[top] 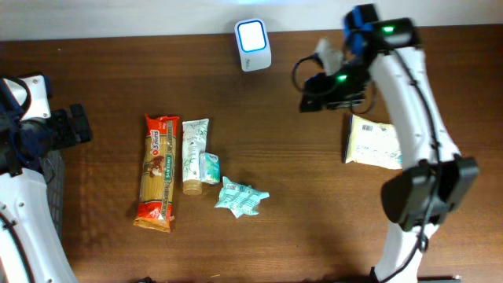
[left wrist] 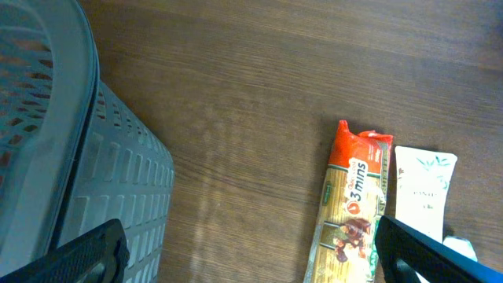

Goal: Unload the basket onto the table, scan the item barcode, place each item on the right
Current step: 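Reach the right gripper to the teal packet and grasp it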

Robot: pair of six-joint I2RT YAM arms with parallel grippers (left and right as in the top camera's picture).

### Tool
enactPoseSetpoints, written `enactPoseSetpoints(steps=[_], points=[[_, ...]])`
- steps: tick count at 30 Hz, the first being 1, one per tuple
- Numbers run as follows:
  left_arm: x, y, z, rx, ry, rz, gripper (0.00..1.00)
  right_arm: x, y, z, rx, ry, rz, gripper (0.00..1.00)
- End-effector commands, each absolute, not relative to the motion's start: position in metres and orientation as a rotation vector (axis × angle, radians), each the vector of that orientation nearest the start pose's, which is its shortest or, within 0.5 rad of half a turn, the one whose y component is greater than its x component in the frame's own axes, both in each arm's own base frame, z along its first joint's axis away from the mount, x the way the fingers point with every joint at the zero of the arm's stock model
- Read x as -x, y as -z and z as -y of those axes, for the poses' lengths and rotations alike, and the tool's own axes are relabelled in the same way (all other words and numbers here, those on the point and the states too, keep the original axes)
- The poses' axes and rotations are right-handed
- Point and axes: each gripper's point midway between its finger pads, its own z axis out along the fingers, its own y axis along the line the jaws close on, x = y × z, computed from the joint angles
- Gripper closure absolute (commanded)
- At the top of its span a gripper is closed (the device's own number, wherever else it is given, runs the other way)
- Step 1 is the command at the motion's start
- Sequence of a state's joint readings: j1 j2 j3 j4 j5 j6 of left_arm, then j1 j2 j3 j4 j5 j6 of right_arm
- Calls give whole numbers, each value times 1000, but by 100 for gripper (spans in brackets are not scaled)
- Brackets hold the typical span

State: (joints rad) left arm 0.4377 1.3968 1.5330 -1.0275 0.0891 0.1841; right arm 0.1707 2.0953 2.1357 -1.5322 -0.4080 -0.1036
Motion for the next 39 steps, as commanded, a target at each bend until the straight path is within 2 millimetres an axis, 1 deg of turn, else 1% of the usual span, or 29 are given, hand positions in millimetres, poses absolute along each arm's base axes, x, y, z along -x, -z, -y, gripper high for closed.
enactPoseSetpoints(steps=[1,4,7,9,10,11,12,15,16,18,20,22,23,25,26,28,29,30,32,34,35,36,37,38,39], points=[[-335,-277,-139,250,-170,-2446,1,-394,-150,-158,501,-613,-3056,34],[-335,-277,-139,250,-170,-2446,1,-389,-128,-172,548,-617,-3108,35],[-335,-277,-139,250,-170,-2446,1,-387,-126,-177,567,-618,-3114,36],[-335,-277,-139,250,-170,-2446,1,-387,-126,-178,571,-620,-3114,48],[-335,-277,-139,250,-170,-2446,1,-386,-127,-180,591,-645,-3103,50],[-335,-277,-139,250,-171,-2446,1,-384,-131,-184,638,-692,-3081,52],[-335,-277,-139,250,-170,-2446,1,-374,-140,-191,722,-792,-3047,54],[-335,-277,-139,250,-170,-2446,1,-352,-156,-187,820,-831,-3059,54],[-335,-277,-139,250,-171,-2446,1,-345,-158,-185,854,-839,-3068,52],[-335,-277,-139,250,-170,-2446,1,-344,-158,-185,857,-840,-3070,46],[-335,-277,-139,250,-170,-2446,1,-344,-158,-185,858,-840,-3069,46],[-335,-277,-139,250,-170,-2446,1,-344,-160,-185,859,-839,-3066,49],[-335,-277,-139,250,-170,-2446,1,-343,-165,-185,860,-835,-3053,49],[-335,-277,-139,250,-170,-2446,1,-341,-184,-183,866,-821,-3000,49],[-335,-277,-139,250,-171,-2446,1,-338,-195,-183,871,-812,-2968,46],[-335,-277,-139,250,-170,-2446,1,-334,-211,-182,864,-800,-2928,44],[-335,-277,-139,250,-170,-2446,1,-333,-216,-182,868,-798,-2913,41],[-335,-277,-139,250,-171,-2446,1,-331,-214,-185,881,-799,-2916,41],[-335,-277,-139,250,-170,-2446,1,-321,-196,-200,928,-856,-2950,41],[-335,-277,-139,250,-170,-2446,1,-310,-172,-210,972,-875,-2988,40],[-335,-277,-139,250,-170,-2446,1,-300,-150,-216,1007,-883,-3019,37],[-335,-277,-139,250,-170,-2446,1,-292,-129,-222,990,-888,-3057,36],[-335,-277,-139,250,-170,-2446,1,-290,-117,-226,950,-882,-3079,34],[-335,-277,-139,250,-170,-2446,1,-289,-100,-231,860,-876,-3117,32],[-335,-277,-139,250,-171,-2446,1,-285,-88,-238,790,-914,-3137,33]])
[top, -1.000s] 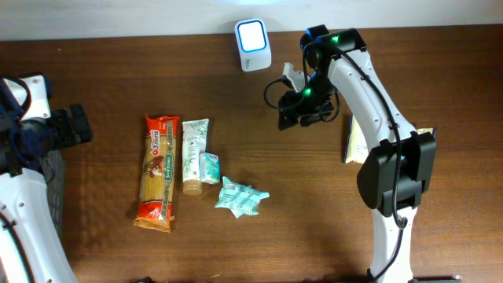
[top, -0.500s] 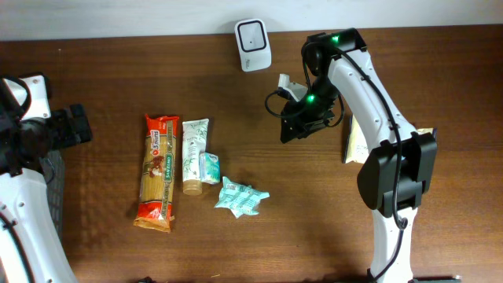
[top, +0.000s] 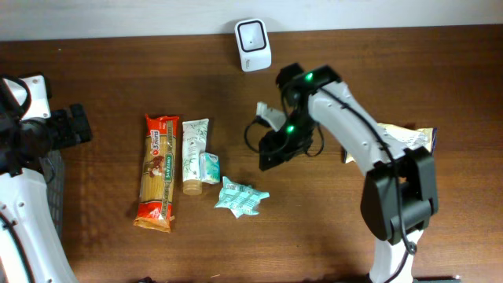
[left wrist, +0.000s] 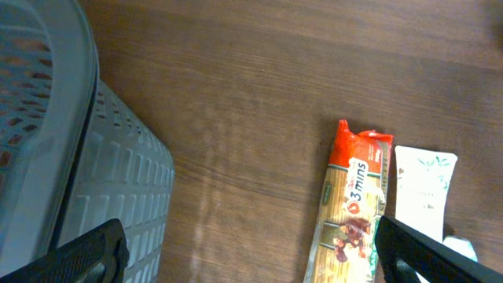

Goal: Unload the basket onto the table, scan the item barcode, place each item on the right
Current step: 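Reach the right gripper to the teal packet and grasp it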

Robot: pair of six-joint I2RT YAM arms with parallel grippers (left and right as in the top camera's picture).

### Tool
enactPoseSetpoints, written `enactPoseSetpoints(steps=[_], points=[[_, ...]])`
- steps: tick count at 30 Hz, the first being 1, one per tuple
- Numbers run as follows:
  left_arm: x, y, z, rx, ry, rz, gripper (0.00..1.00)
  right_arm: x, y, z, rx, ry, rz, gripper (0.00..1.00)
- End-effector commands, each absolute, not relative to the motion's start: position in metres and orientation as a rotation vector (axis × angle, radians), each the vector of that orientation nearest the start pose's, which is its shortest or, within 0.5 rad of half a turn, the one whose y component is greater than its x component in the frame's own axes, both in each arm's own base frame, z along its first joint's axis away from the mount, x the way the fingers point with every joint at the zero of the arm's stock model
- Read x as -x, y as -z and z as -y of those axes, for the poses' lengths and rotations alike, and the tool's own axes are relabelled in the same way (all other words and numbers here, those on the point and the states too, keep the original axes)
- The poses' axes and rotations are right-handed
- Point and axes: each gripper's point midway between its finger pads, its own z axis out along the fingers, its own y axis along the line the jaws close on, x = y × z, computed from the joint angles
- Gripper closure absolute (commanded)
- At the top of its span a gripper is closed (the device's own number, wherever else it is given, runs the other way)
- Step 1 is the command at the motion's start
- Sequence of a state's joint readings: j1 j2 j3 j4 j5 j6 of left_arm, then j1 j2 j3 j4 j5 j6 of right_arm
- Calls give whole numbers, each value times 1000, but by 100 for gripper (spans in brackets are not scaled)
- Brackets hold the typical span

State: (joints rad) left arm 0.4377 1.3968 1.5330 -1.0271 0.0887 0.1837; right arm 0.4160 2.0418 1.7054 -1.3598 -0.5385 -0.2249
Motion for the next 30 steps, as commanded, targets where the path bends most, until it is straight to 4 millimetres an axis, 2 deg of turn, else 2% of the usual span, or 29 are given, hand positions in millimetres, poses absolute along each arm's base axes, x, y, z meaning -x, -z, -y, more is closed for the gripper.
enactPoseSetpoints(steps=[1,5,7,10,11,13,15,16,18,19,20,22,25,26,28,30], points=[[-335,-277,-139,250,-170,-2446,1,-278,-83,-244,783,-987,-3134,33],[-335,-277,-139,250,-170,-2446,1,-249,-60,-261,678,-1195,-3174,34],[-335,-277,-139,250,-171,-2446,1,-244,-60,-273,683,-1332,-3118,37],[-335,-277,-139,250,-170,-2446,1,-242,-61,-284,711,-1356,-3087,38],[-335,-277,-139,250,-170,-2446,1,-240,-61,-286,722,-1355,-3088,43],[-335,-277,-139,250,-170,-2446,1,-237,-60,-288,741,-1348,-3090,59],[-335,-277,-139,250,-170,-2446,1,-237,-57,-287,752,-1312,-3102,68],[-335,-277,-139,250,-170,-2446,1,-238,-55,-283,751,-1277,-3115,79],[-335,-277,-139,250,-170,-2446,1,-239,-54,-281,730,-1267,-3124,95],[-335,-277,-139,250,-170,-2446,1,-240,-54,-281,731,-1267,-3122,95],[-335,-277,-139,250,-170,-2446,1,-240,-54,-282,733,-1268,-3118,94],[-335,-277,-139,250,-170,-2446,1,-246,-57,-285,744,-1269,-3088,74],[-335,-277,-139,250,-170,-2446,1,-256,-69,-290,773,-1264,-3044,55],[-335,-277,-139,250,-171,-2446,1,-259,-77,-290,832,-1241,-3021,45],[-335,-277,-139,250,-171,-2446,1,-256,-71,-284,866,-1102,-3074,32],[-335,-277,-139,250,-171,-2446,1,-244,-59,-283,970,-922,-3111,21]])
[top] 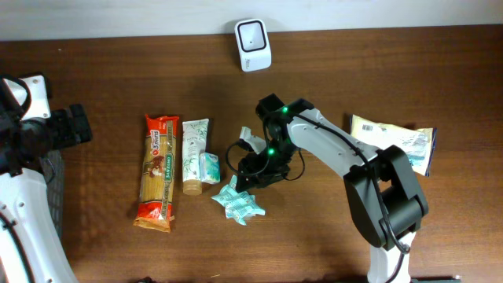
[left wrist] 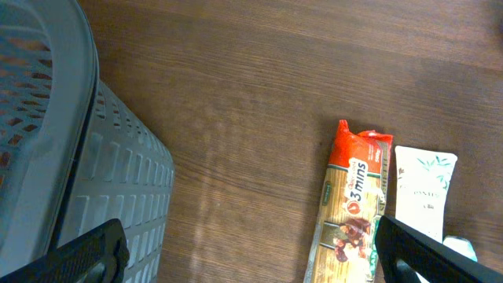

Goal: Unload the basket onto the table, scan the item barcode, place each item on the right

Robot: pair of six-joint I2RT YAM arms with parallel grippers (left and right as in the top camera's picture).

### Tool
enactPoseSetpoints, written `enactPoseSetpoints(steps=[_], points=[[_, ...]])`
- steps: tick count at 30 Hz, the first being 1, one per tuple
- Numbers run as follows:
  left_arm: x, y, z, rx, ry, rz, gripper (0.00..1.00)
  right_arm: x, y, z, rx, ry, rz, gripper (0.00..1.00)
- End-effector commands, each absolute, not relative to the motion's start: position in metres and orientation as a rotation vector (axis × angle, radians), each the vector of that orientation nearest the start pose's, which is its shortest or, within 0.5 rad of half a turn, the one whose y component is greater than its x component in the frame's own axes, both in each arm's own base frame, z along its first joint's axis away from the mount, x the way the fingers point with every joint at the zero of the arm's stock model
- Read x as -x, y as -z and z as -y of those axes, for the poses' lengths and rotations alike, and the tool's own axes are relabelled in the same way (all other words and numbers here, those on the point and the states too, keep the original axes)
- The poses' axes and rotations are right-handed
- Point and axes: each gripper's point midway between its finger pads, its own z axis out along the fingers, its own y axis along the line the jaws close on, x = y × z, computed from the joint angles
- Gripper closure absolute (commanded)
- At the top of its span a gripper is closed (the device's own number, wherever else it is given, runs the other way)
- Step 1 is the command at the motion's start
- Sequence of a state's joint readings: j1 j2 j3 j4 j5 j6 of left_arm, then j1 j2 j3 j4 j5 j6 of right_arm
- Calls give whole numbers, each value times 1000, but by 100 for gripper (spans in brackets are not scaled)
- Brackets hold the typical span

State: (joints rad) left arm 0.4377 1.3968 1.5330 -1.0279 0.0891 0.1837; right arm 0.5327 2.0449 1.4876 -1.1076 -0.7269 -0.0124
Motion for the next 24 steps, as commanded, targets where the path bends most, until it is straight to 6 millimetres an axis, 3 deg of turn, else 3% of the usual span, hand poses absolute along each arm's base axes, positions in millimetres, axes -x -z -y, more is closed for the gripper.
enactPoseSetpoints(steps=[1,3,5,6,8,10,11,12,14,16,18,20,22,24], points=[[-335,-277,-139,250,-171,-2446,1,-240,-54,-283,1021,-830,-3115,20],[-335,-277,-139,250,-171,-2446,1,-233,-38,-281,1066,-573,-3147,19],[-335,-277,-139,250,-170,-2446,1,-227,-28,-285,1105,-499,-3150,22],[-335,-277,-139,250,-170,-2446,1,-227,-27,-286,1107,-496,-3152,29],[-335,-277,-139,250,-171,-2446,1,-229,-27,-284,1084,-499,-3160,55],[-335,-277,-139,250,-170,-2446,1,-229,-27,-284,1083,-503,-3161,72],[-335,-277,-139,250,-170,-2446,1,-229,-27,-284,1083,-504,-3161,87],[-335,-277,-139,250,-170,-2446,1,-229,-28,-284,1083,-503,-3161,96],[-335,-277,-139,250,-170,-2446,1,-232,-33,-285,1075,-505,-3160,96],[-335,-277,-139,250,-170,-2446,1,-244,-52,-282,1044,-514,-3155,96],[-335,-277,-139,250,-170,-2446,1,-266,-80,-275,1033,-475,-3118,96],[-335,-277,-139,250,-170,-2446,1,-296,-100,-257,1008,-312,-3058,96],[-335,-277,-139,250,-171,-2446,1,-310,-105,-249,1097,-267,-2984,96],[-335,-277,-139,250,-171,-2446,1,-326,-94,-229,1328,-139,-2860,96]])
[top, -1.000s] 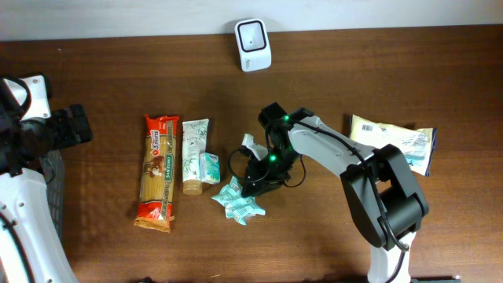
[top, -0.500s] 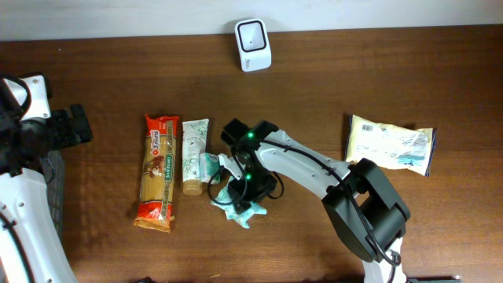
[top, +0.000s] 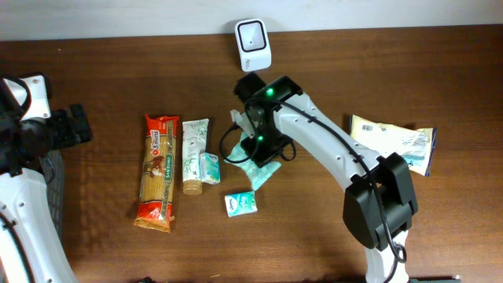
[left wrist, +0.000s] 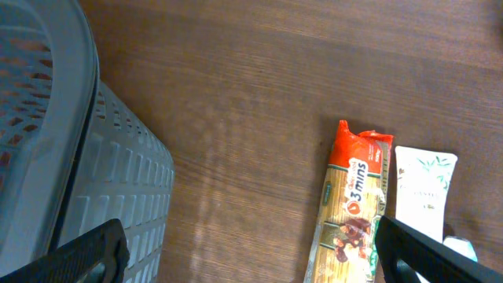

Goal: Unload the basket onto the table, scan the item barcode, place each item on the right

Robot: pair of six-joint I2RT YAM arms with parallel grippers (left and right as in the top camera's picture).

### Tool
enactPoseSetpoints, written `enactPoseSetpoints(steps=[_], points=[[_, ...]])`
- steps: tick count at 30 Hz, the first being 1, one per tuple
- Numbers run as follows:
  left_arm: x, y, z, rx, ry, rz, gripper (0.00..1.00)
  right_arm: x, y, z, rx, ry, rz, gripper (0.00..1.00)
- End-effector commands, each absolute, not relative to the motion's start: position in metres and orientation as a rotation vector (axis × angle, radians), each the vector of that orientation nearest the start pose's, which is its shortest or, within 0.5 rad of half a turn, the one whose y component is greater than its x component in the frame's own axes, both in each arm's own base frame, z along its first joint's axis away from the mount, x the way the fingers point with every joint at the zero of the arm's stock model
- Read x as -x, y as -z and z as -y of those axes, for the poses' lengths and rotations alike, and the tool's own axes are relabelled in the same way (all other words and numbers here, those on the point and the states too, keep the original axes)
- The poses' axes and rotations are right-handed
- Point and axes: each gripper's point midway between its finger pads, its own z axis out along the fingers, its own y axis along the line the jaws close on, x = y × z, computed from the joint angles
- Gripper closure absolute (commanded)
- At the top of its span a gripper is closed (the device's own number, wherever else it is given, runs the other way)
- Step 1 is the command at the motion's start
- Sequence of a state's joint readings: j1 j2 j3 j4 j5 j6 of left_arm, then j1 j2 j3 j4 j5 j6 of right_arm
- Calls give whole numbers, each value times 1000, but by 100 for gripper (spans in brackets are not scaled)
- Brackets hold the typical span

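Observation:
The white scanner [top: 253, 34] stands at the table's back edge. Just in front of it my right gripper [top: 255, 151] is shut on a pale teal packet [top: 257, 173], which hangs below the fingers. A smaller teal-and-white packet [top: 241, 203] lies on the table nearer the front. My left gripper [top: 69, 128] rests at the far left. In the left wrist view that left gripper [left wrist: 251, 263] is open with nothing between its black fingertips [left wrist: 88, 253].
An orange pasta packet [top: 159, 171], a white tube [top: 193, 153] and a small teal item [top: 209, 167] lie left of centre. A wipes pack [top: 391, 141] lies at the right. A grey basket [left wrist: 71, 157] stands by the left arm.
My right gripper was low on the teal bundle at the front centre. It now sits further back toward the scanner, holding a teal packet. A small packet lies where the bundle was.
My right gripper was at the back right, beside the scanner and above the wipes pack. It then stood over the table's middle, then down at the teal bundle. Now it holds a teal packet in front of the scanner. The left arm has stayed still.

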State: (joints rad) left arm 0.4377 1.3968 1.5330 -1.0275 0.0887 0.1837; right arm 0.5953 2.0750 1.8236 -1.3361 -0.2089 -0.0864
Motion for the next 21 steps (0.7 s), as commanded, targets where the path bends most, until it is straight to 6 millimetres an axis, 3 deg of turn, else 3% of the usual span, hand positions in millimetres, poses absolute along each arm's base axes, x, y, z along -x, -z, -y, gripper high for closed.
enactPoseSetpoints(steps=[1,5,8,9,11,14,15,16,18,21], points=[[-335,-277,-139,250,-170,-2446,1,-331,-90,-226,1388,-116,-2819,96],[-335,-277,-139,250,-171,-2446,1,-344,-54,-215,1742,-103,-2556,81],[-335,-277,-139,250,-170,-2446,1,-360,-36,-200,1737,-76,-2504,75],[-335,-277,-139,250,-170,-2446,1,-370,-39,-196,1687,-71,-2509,73],[-335,-277,-139,250,-170,-2446,1,-391,-64,-194,1396,-80,-2620,67],[-335,-277,-139,250,-170,-2446,1,-414,-128,-190,862,-199,-2775,62],[-335,-277,-139,250,-170,-2446,1,-415,-143,-190,701,-293,-2817,55],[-335,-277,-139,250,-170,-2446,1,-412,-148,-189,575,-389,-2860,41],[-335,-277,-139,250,-171,-2446,1,-406,-136,-178,502,-449,-2927,29],[-335,-277,-139,250,-170,-2446,1,-387,-95,-172,457,-552,-3017,24]])
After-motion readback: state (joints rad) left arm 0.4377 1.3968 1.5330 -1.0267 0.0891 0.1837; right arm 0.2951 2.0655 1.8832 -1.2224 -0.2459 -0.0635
